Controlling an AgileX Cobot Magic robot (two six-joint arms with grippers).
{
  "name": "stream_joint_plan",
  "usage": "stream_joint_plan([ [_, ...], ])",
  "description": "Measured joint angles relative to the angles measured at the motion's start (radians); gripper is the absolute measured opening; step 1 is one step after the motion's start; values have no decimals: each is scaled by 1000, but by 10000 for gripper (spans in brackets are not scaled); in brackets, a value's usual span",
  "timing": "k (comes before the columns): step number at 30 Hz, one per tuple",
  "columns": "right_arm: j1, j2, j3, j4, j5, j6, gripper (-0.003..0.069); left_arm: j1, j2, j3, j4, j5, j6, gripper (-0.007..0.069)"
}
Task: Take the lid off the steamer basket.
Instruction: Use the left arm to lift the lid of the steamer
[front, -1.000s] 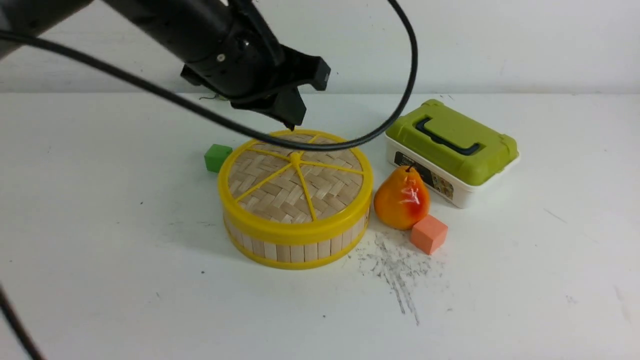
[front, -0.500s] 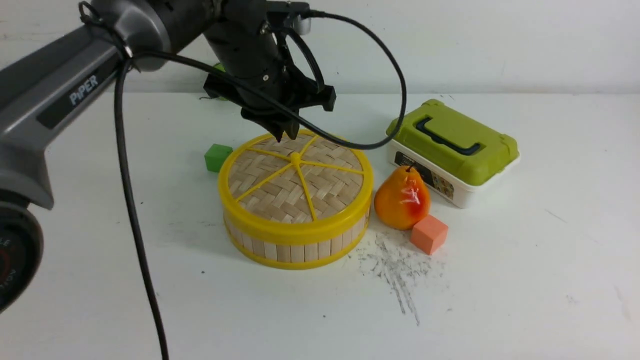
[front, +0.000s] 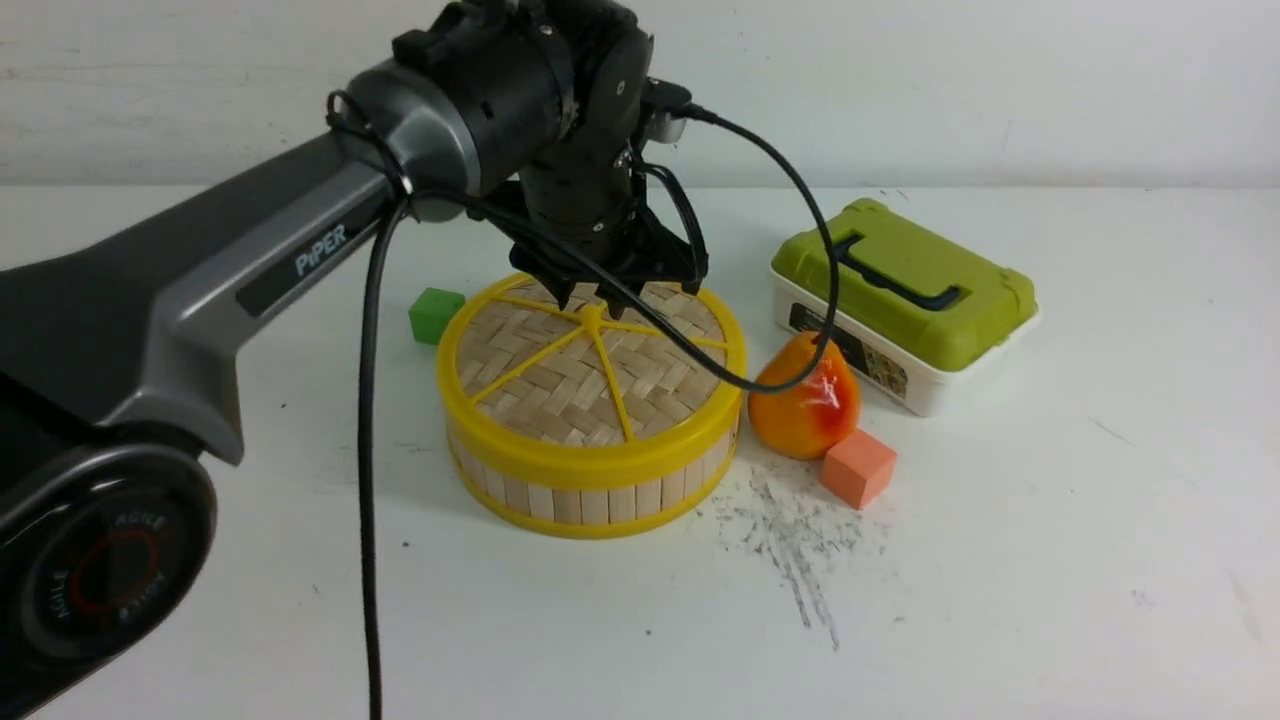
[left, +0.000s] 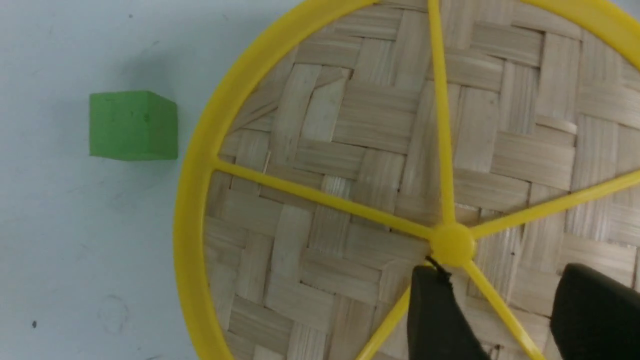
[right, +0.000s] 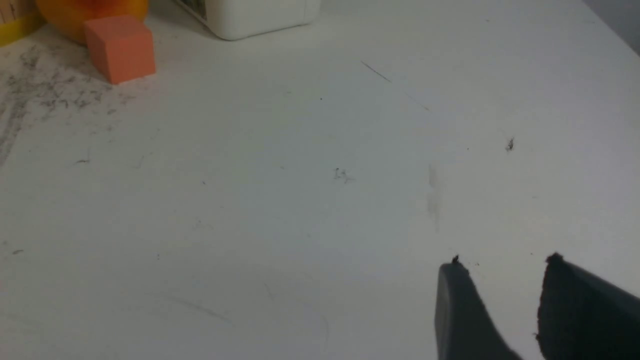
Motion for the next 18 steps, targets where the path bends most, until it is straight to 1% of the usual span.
stream_joint_plan([
  [4,0,0,0,0,0,0,240,18,18,-1,7,-7,-41,323],
  [7,0,0,0,0,0,0,240,21,29,-1,9,-28,-50,323],
  [11,0,0,0,0,0,0,240,21,41,-1,-22,-52,-52,316],
  [13,0,0,0,0,0,0,240,21,45,-1,-51,-56,-48,293],
  [15,0,0,0,0,0,0,240,21,46,-1,-54,-58,-47,279],
  [16,0,0,0,0,0,0,240,21,48,-2,-53,-59,-47,234],
  [18,0,0,0,0,0,0,240,21,52,-2,-48,-59,-47,188],
])
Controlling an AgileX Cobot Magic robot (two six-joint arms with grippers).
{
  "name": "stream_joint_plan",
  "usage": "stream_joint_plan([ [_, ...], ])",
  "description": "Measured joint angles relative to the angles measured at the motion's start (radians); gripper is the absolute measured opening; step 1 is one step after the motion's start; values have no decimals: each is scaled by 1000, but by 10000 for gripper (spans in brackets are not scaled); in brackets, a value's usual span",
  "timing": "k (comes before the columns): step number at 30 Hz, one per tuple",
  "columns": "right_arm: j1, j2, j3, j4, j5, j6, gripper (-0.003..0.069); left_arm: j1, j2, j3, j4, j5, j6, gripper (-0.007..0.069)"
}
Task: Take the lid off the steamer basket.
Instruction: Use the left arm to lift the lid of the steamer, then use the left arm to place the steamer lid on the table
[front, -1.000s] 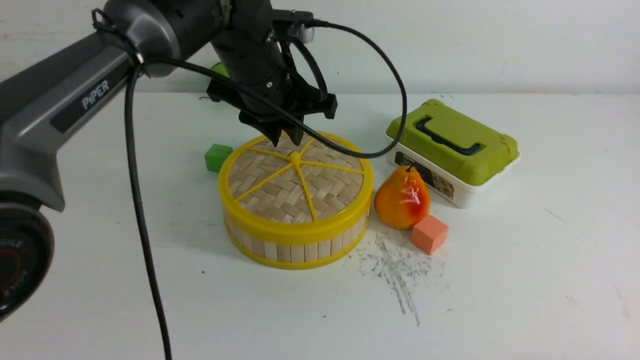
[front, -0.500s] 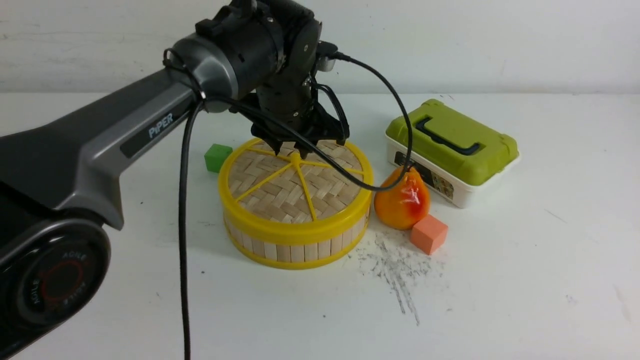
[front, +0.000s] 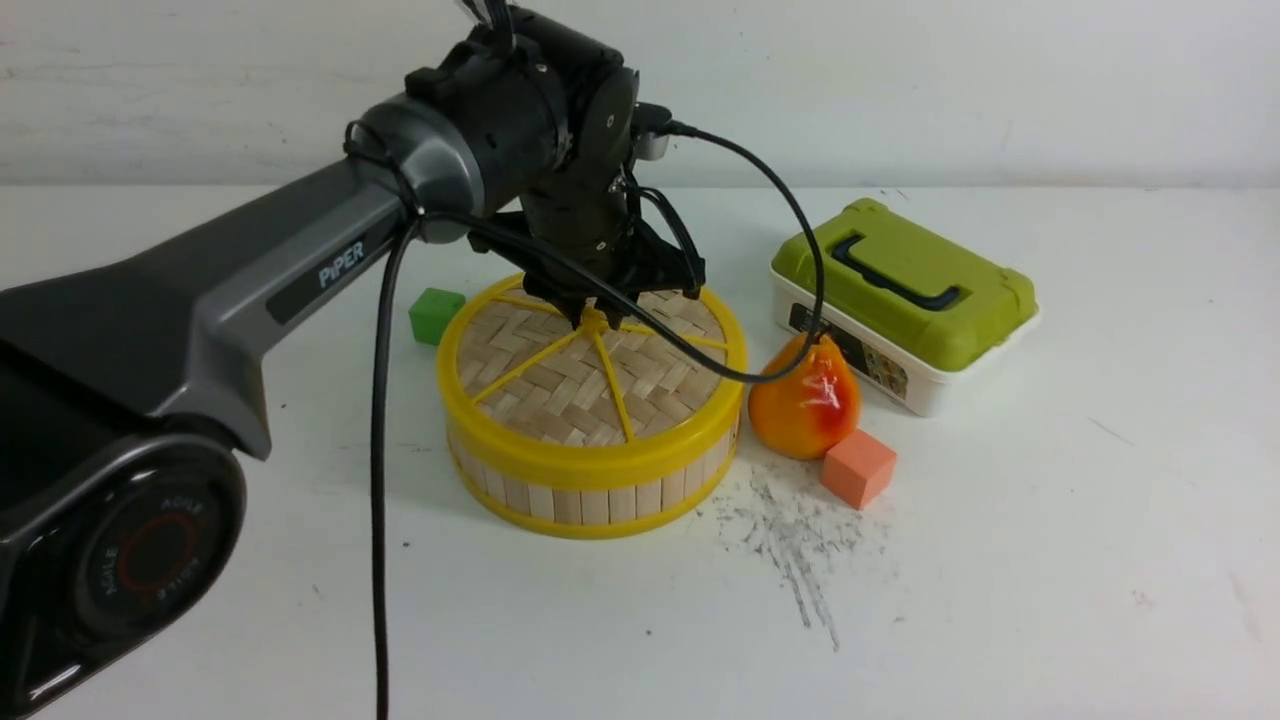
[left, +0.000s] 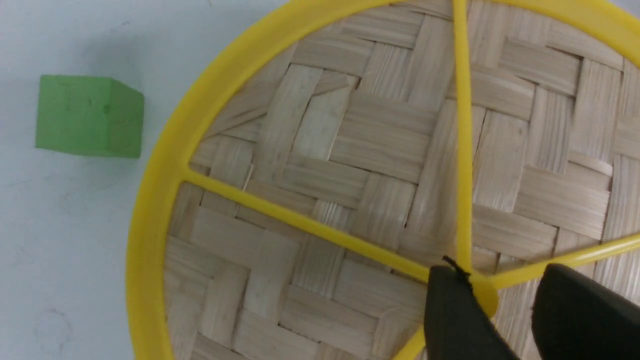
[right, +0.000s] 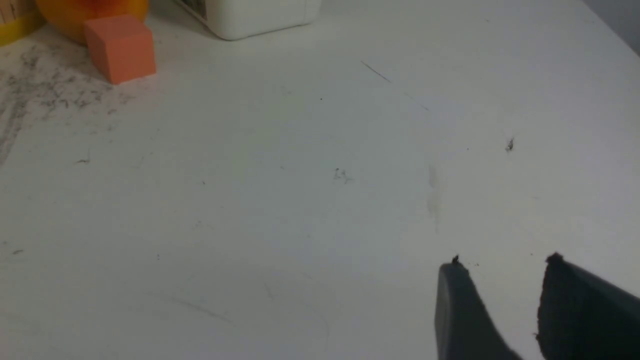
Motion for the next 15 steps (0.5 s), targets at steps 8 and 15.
stream_joint_plan([
  [8,0,0,0,0,0,0,240,0,5,-30,12,21,0,92],
  [15,0,0,0,0,0,0,240,0,-99,-123,7,47,61,92],
])
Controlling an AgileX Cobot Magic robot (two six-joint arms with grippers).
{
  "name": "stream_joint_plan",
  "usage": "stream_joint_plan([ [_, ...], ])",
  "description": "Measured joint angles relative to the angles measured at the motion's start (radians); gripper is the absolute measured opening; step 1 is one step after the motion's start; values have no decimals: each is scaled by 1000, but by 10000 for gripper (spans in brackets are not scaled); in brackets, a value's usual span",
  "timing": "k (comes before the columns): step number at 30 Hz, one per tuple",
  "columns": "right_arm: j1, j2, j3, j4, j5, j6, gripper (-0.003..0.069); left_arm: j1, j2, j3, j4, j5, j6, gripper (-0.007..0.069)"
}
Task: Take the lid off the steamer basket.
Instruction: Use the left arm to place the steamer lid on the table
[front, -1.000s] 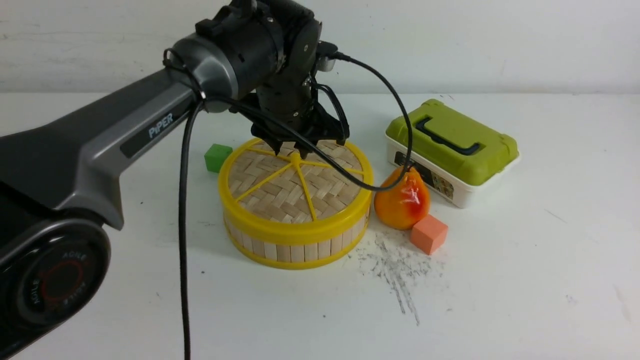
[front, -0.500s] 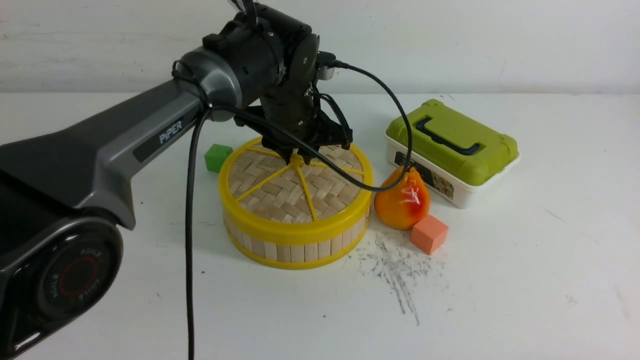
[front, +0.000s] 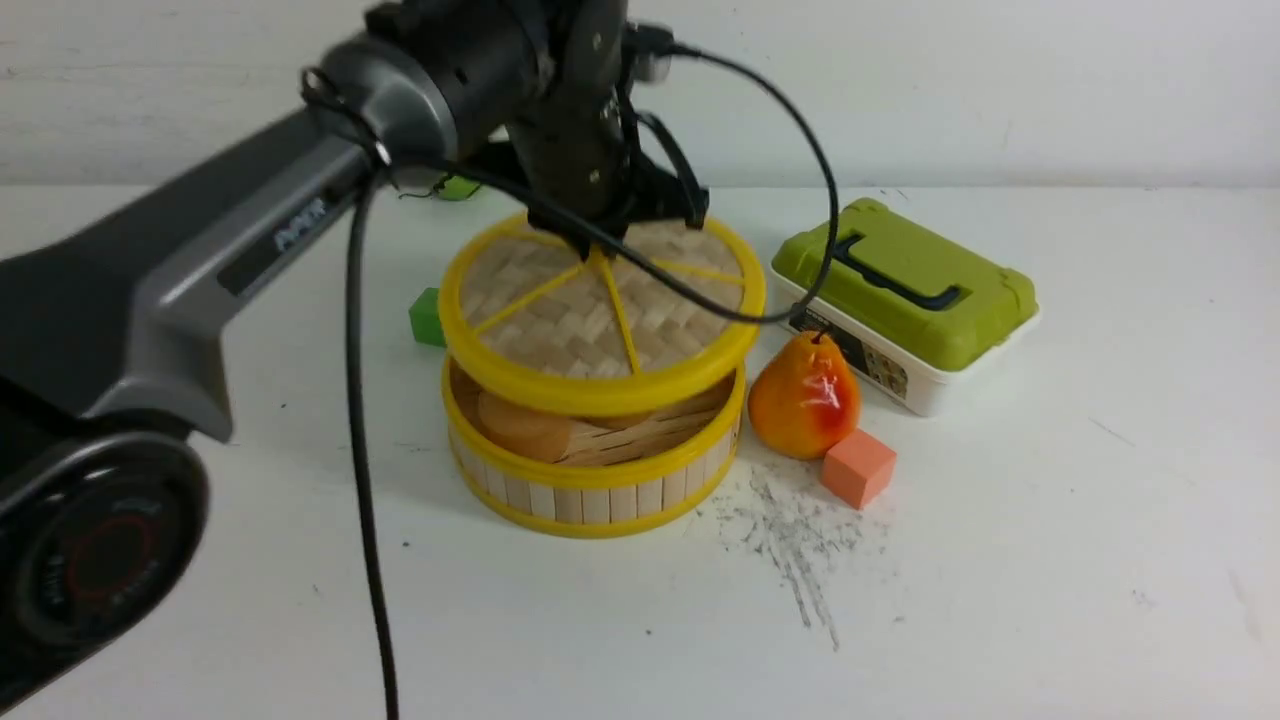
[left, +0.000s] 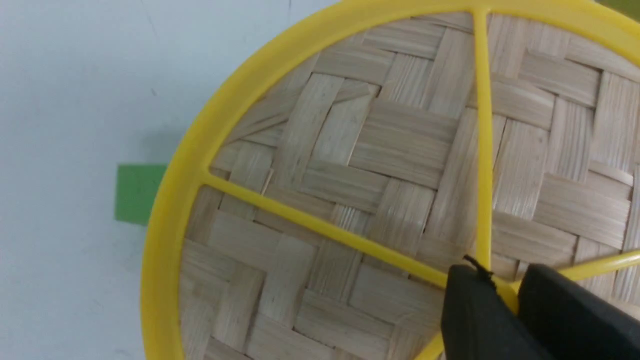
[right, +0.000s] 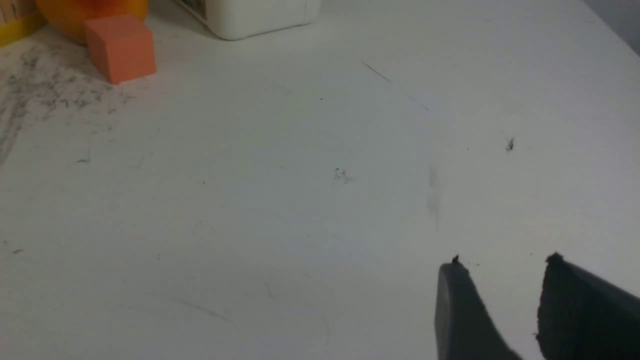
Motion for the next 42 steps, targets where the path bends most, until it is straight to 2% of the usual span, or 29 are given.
stream_joint_plan([
  [7,0,0,0,0,0,0,240,14,-196,-21,137,44,28,92],
  [11,0,0,0,0,0,0,240,140,-252,-19,151,125,37,92],
  [12,0,0,0,0,0,0,240,140,-252,-18,149,128,38,92],
  [14,0,0,0,0,0,0,240,256,-254,18,84,155,40,92],
  [17,0,0,0,0,0,0,240,372,-254,135,-35,151,40,92],
  [21,0,0,0,0,0,0,240,443,-242,318,-102,87,40,92],
  [22,0,0,0,0,0,0,240,467,-223,418,-110,18,39,92],
  [26,0,0,0,0,0,0,240,495,-156,585,-95,-131,-12,92],
  [36,0,0,0,0,0,0,240,496,-65,613,-95,-258,-31,96],
  [39,0,0,0,0,0,0,240,496,-65,613,-112,-260,-31,137],
  [41,0,0,0,0,0,0,240,496,-65,613,-129,-260,-31,193],
  [42,0,0,0,0,0,0,240,496,-65,613,-131,-260,-31,193],
])
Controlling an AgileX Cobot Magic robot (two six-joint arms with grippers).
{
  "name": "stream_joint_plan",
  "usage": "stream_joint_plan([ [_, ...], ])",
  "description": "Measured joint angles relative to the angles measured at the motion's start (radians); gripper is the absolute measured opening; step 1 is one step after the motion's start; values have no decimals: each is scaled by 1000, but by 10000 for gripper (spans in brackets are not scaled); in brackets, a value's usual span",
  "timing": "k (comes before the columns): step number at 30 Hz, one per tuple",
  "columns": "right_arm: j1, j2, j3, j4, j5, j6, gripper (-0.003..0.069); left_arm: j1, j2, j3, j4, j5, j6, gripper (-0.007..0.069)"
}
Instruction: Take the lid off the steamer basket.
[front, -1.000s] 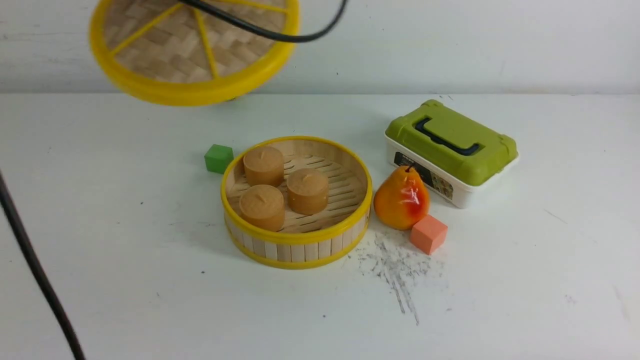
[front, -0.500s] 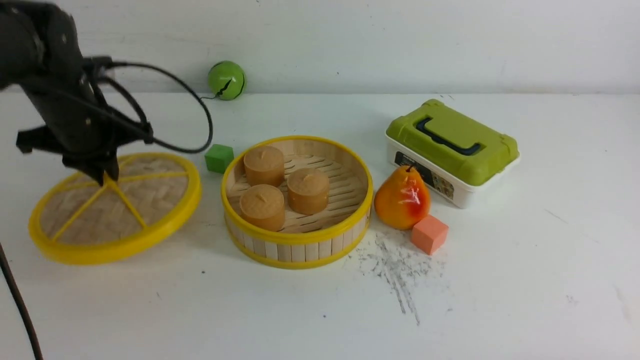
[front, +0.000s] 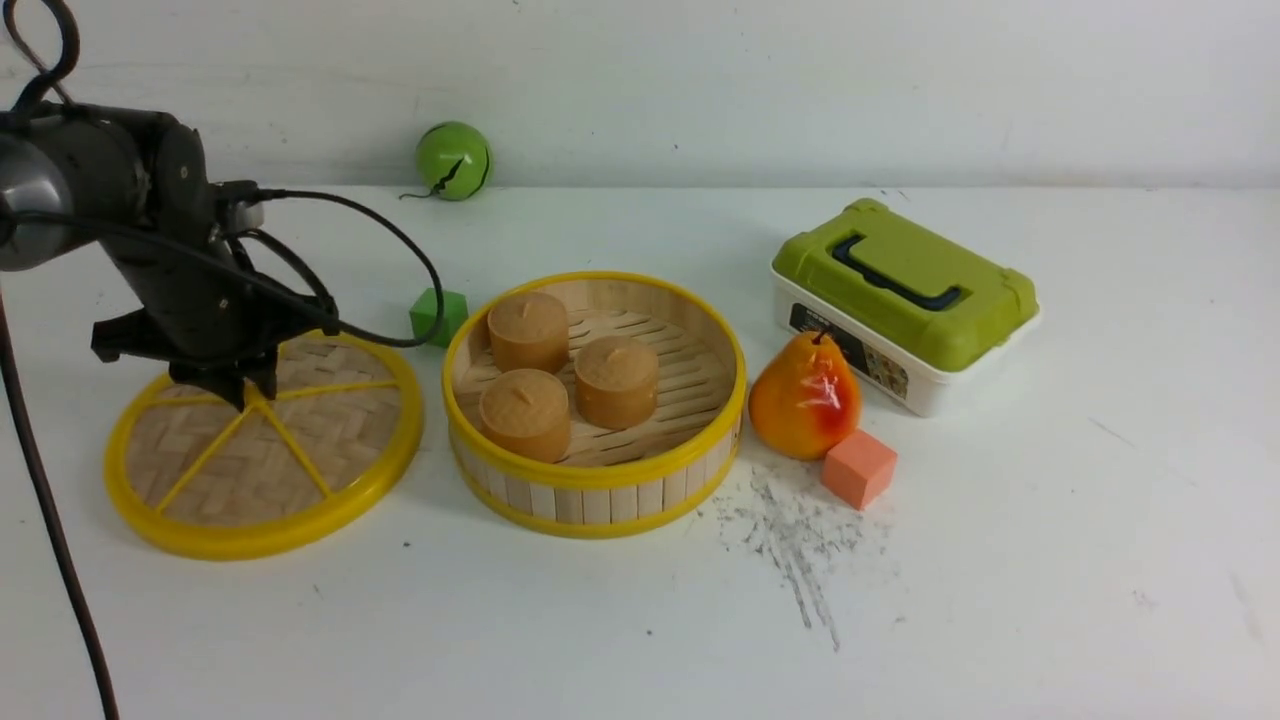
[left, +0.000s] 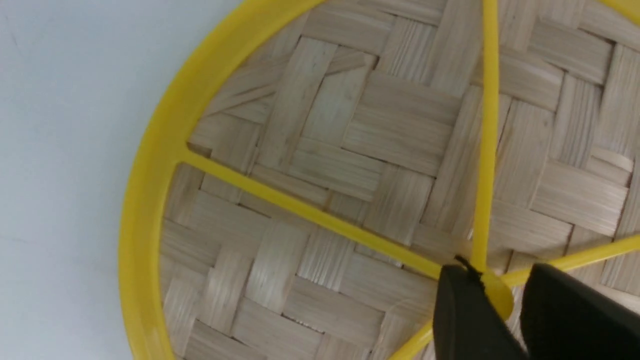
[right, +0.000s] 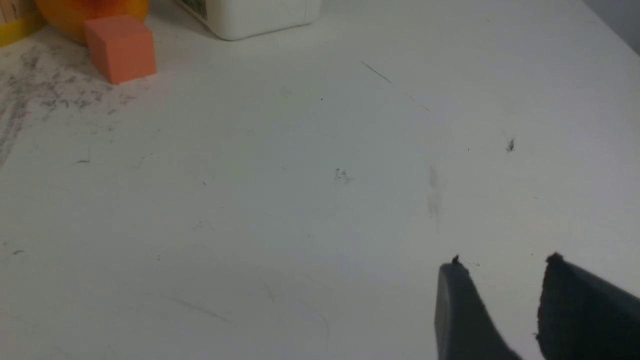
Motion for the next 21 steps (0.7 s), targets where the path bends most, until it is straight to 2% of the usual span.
stream_joint_plan([
  [1,0,0,0,0,0,0,240,0,-5,0,-18,1,4,234],
  [4,0,0,0,0,0,0,240,-3,-36,3,-40,4,20,248],
  [6,0,0,0,0,0,0,240,-18,-112,4,-51,7,50,203],
  [12,0,0,0,0,0,0,240,-99,-452,16,-110,-48,158,-11],
  [18,0,0,0,0,0,0,240,-150,-741,171,-229,-148,275,-13],
  [21,0,0,0,0,0,0,240,-163,-933,388,-324,-237,354,-13],
])
